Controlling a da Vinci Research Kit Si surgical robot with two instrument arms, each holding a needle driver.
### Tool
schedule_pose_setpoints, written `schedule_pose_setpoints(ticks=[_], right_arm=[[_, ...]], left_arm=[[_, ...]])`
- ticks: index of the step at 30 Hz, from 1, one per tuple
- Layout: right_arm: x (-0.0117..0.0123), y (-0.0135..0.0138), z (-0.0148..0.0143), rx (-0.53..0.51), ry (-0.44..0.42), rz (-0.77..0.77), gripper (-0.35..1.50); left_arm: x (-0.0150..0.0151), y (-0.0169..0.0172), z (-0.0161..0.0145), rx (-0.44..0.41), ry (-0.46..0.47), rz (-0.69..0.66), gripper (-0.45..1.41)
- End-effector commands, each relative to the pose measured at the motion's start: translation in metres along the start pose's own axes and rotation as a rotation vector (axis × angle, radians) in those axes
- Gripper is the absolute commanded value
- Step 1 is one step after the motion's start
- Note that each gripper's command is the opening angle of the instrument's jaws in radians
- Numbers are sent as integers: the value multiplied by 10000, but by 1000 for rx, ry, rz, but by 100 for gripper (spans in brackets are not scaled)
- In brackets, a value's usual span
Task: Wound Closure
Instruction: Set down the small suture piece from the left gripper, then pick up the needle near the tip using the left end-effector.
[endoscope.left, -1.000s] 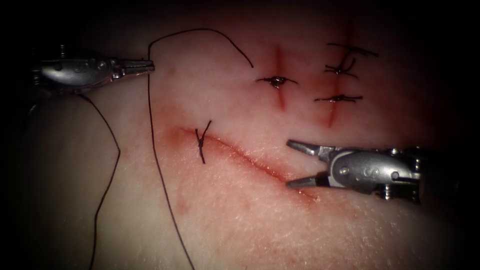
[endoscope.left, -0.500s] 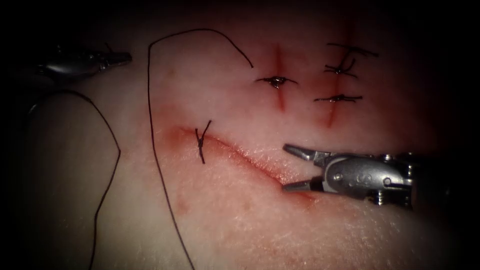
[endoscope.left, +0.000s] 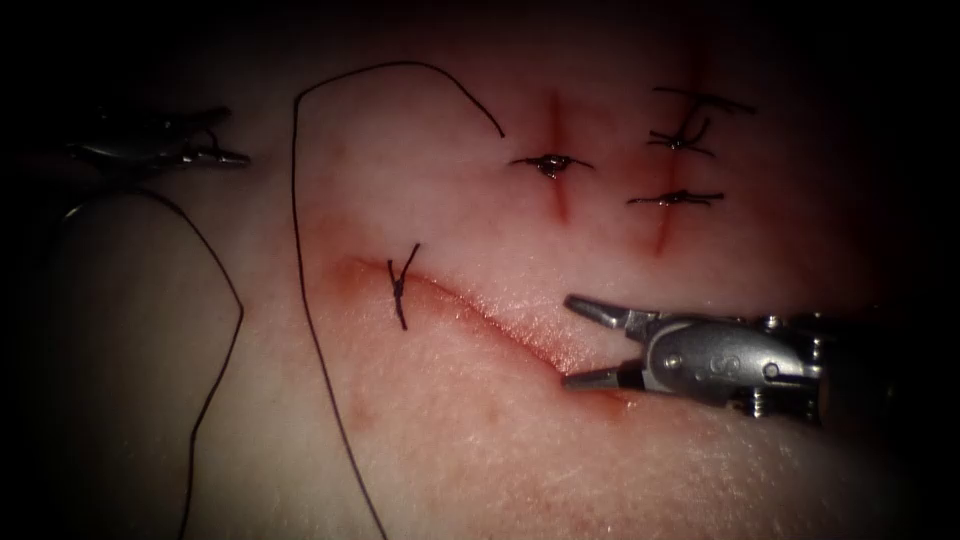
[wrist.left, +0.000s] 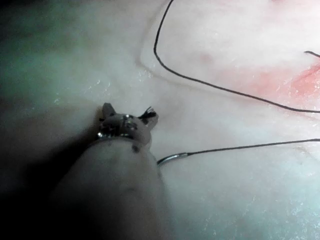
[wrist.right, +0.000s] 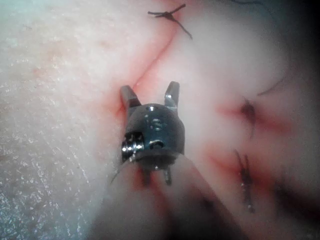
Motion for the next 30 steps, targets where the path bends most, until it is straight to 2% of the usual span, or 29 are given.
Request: schedule_pose_setpoints(ticks=[1,5,8,12,13,19,21,25,30], right_arm=[[0,-1,11,-1,4,-3,148],[-1,-1,12,-2,3,-4,148],[-1,-1,12,-2,3,-4,148],[-1,-2,12,-1,3,-4,148],[-1,-2,11,-1,4,-4,148],[-1,-2,8,1,5,-5,148],[-2,-2,8,1,5,-5,148],[-1,-3,7,1,5,-6,148],[-2,-4,7,1,5,-7,148]], left_arm=[[-2,3,2,-6,-1,-1,41],[0,6,-20,-13,5,-13,39],[2,1,-34,-17,34,-35,51],[2,-14,-49,-6,50,-31,57],[0,-19,-53,12,51,-31,51],[-17,-31,-70,23,50,-13,57],[-22,-32,-77,24,49,-8,78],[-28,-31,-90,24,46,-5,101],[-24,-29,-100,23,33,-10,103]])
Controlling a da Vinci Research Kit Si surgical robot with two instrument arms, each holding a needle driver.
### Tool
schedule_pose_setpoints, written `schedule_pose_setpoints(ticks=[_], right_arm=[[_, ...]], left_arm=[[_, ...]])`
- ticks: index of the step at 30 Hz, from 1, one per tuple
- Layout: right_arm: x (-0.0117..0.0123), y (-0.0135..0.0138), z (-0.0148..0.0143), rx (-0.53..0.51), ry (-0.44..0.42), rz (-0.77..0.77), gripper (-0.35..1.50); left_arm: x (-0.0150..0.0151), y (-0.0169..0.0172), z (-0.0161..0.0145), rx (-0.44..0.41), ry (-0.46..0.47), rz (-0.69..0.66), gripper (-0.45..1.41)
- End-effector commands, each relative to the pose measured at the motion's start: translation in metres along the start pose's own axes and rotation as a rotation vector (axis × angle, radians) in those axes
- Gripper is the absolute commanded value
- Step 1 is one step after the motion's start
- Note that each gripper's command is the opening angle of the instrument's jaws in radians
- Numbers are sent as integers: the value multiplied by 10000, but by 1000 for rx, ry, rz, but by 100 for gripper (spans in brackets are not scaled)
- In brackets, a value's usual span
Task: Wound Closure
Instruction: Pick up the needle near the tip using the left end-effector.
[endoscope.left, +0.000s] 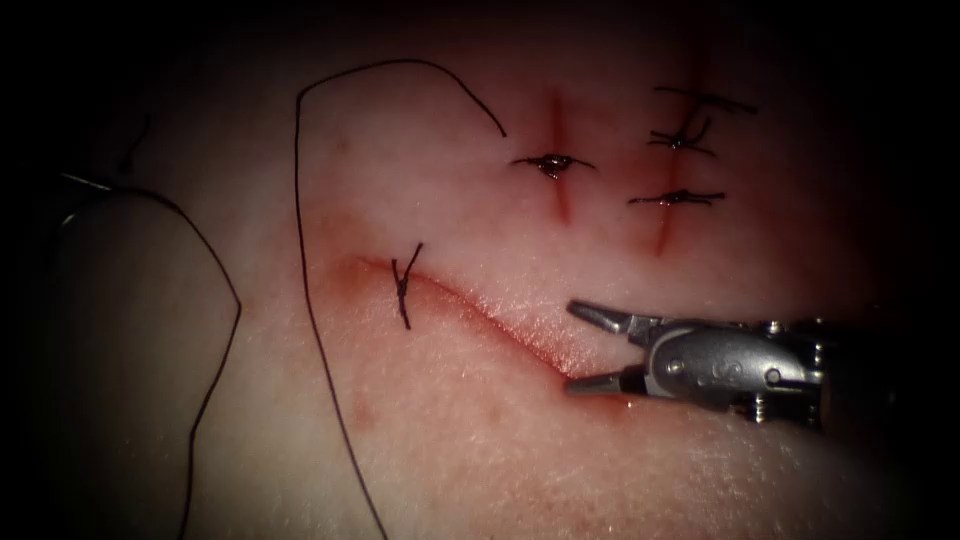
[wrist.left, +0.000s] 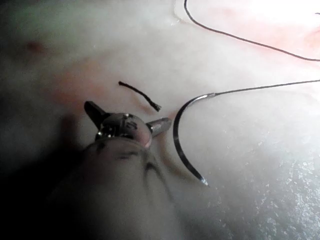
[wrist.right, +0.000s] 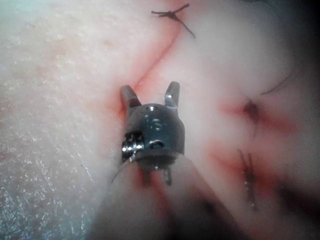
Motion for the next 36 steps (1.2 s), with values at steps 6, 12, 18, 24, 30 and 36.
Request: schedule_pose_setpoints(ticks=[6,12,18,24,30,36], right_arm=[[-1,-2,11,-2,3,-4,148],[-1,-2,11,-3,3,-4,148],[-1,-4,11,-3,3,-5,148],[-2,-5,11,-6,5,-6,148],[-2,-6,11,-6,5,-7,148],[-2,-10,11,-7,4,2,148]], left_arm=[[22,12,-14,33,56,-51,93],[56,31,-39,61,93,-52,86],[61,71,-53,54,52,-35,81],[47,111,-51,19,-90,-34,81],[31,133,-46,1,-211,-61,79],[26,128,-44,-4,-239,-66,78]])
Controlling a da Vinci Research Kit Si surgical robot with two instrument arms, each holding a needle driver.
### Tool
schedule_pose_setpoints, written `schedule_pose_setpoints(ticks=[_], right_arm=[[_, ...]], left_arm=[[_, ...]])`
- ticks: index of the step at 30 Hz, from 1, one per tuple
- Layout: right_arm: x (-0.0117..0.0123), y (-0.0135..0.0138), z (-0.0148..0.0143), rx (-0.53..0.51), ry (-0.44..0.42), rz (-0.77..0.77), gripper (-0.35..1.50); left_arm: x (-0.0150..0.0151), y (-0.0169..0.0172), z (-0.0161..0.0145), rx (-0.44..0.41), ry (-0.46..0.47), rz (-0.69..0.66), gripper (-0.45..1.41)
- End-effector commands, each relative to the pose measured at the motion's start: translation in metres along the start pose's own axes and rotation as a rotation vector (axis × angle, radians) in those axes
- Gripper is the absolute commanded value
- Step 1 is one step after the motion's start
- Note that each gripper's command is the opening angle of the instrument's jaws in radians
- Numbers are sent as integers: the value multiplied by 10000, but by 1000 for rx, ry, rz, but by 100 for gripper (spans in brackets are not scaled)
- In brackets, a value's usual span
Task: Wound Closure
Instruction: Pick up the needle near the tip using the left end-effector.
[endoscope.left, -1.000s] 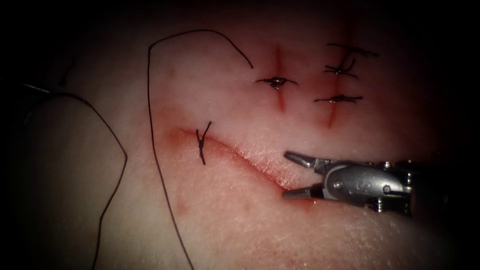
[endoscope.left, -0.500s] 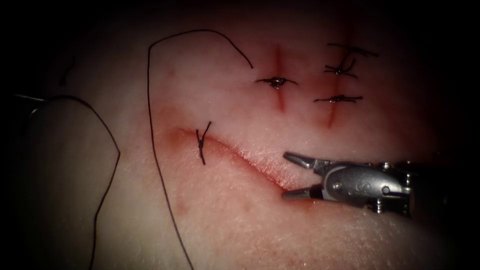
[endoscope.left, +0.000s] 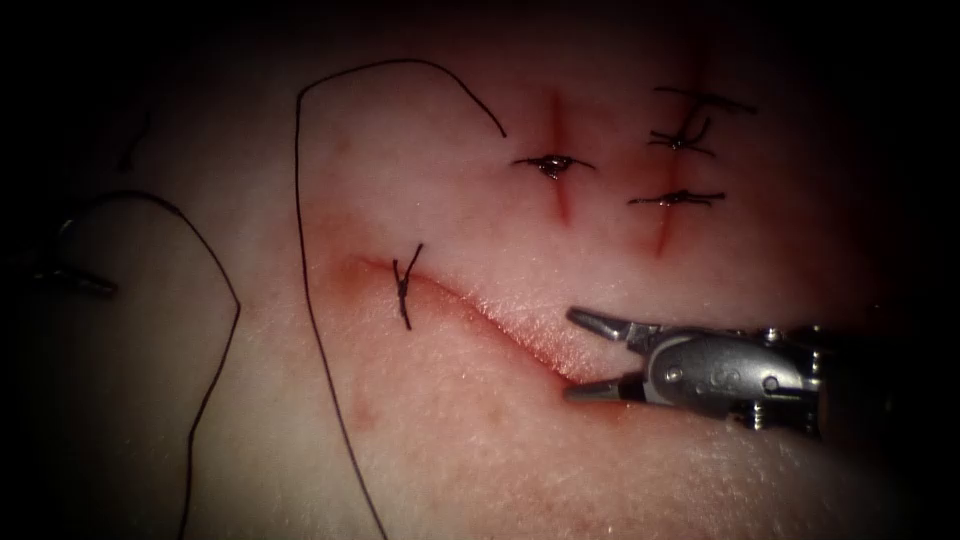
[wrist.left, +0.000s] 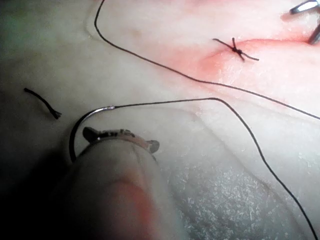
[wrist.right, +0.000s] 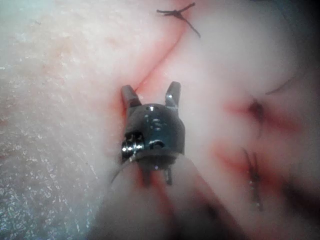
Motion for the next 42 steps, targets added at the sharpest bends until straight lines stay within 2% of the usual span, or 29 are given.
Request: schedule_pose_setpoints(ticks=[1,8,16,17,18,19,22,28,34,37,40,41,42], right_arm=[[1,-2,11,-1,3,1,148],[2,-5,8,0,3,0,147],[3,-5,8,-1,3,13,147],[3,-6,8,-1,2,13,147],[3,-6,8,-1,2,12,147],[3,-7,8,-1,2,12,147],[4,-11,7,-1,3,10,147],[7,-13,3,1,3,27,142],[12,-11,-3,6,3,51,142],[17,-8,-7,12,4,98,142],[22,-8,-14,-9,-11,152,140],[24,-8,-18,-25,-12,199,133],[27,-7,-24,-59,1,320,120]], left_arm=[[-2,1,8,4,0,-3,78],[-12,-9,6,1,-2,-21,76],[-22,-19,16,-1,-13,-45,64],[-22,-21,18,-4,-11,-49,56],[-23,-24,20,-17,-12,-53,37],[-23,-26,21,-38,-10,-65,-5],[-21,-32,28,-135,-3,-89,-45],[-24,-38,27,-165,-6,-149,-45],[-20,-38,18,-130,-21,-153,-45],[-7,-27,11,-122,44,-157,-45],[14,-10,5,-156,127,-135,-45],[23,-1,3,-172,157,-127,-45],[37,13,3,-208,213,-111,-45]])
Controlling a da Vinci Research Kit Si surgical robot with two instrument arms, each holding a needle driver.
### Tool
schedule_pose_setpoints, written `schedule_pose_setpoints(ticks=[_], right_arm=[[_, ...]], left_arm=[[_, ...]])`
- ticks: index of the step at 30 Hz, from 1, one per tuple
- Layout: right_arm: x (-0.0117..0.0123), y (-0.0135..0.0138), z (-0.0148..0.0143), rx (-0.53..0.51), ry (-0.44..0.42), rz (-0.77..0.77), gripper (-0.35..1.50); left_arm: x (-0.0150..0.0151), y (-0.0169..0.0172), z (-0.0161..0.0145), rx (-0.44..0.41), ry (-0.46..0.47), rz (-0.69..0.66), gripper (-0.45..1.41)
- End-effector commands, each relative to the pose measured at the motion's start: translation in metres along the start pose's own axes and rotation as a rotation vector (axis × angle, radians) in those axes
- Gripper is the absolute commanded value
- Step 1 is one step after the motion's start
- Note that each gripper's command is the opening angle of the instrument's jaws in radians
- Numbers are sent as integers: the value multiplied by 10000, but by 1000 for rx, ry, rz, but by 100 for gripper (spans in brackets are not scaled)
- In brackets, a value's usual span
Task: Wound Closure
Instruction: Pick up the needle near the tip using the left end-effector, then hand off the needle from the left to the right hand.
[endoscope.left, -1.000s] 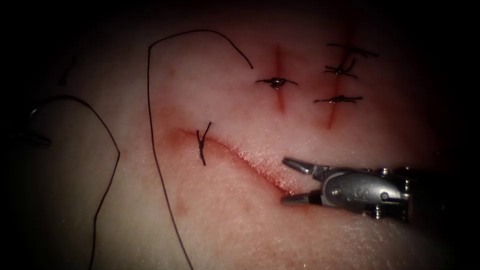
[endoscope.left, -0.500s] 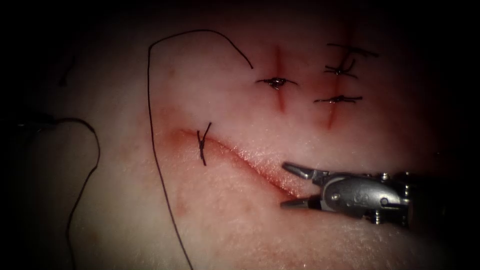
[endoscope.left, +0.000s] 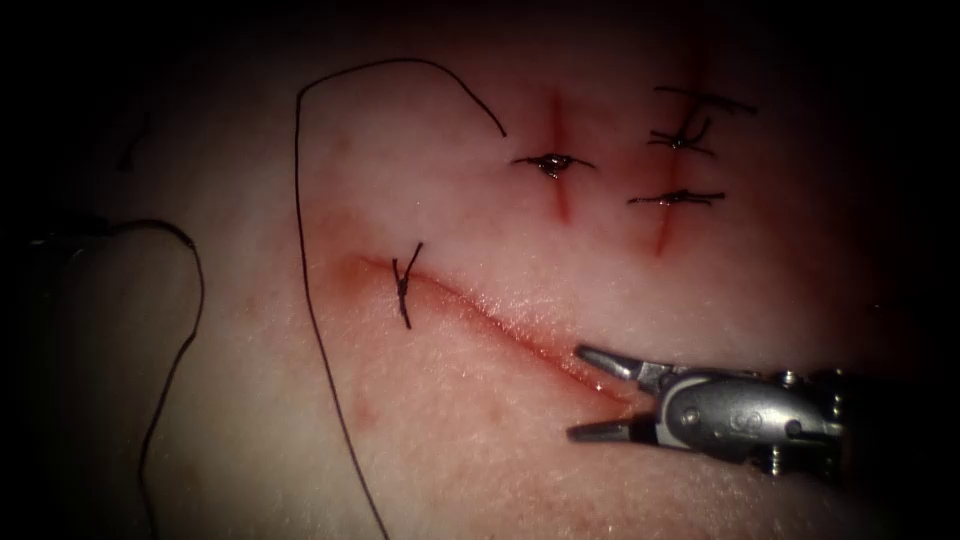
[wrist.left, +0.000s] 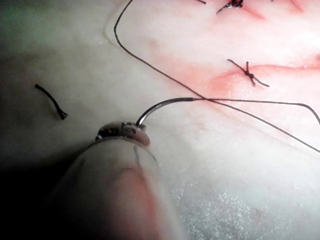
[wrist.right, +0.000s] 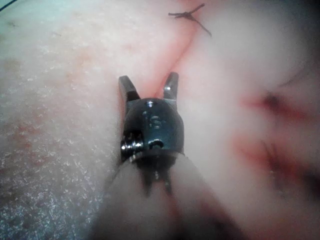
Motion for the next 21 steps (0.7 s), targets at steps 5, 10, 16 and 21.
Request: schedule_pose_setpoints(ticks=[5,10,16,21], right_arm=[[7,0,-5,-50,37,89,120],[15,11,-19,-98,82,171,120],[30,12,-20,-176,161,226,137],[39,12,-8,-211,157,94,147]], left_arm=[[19,33,23,-102,129,31,-45],[39,68,45,-205,221,42,-45],[56,98,74,-311,313,52,-45],[68,115,98,-377,391,52,-45]])
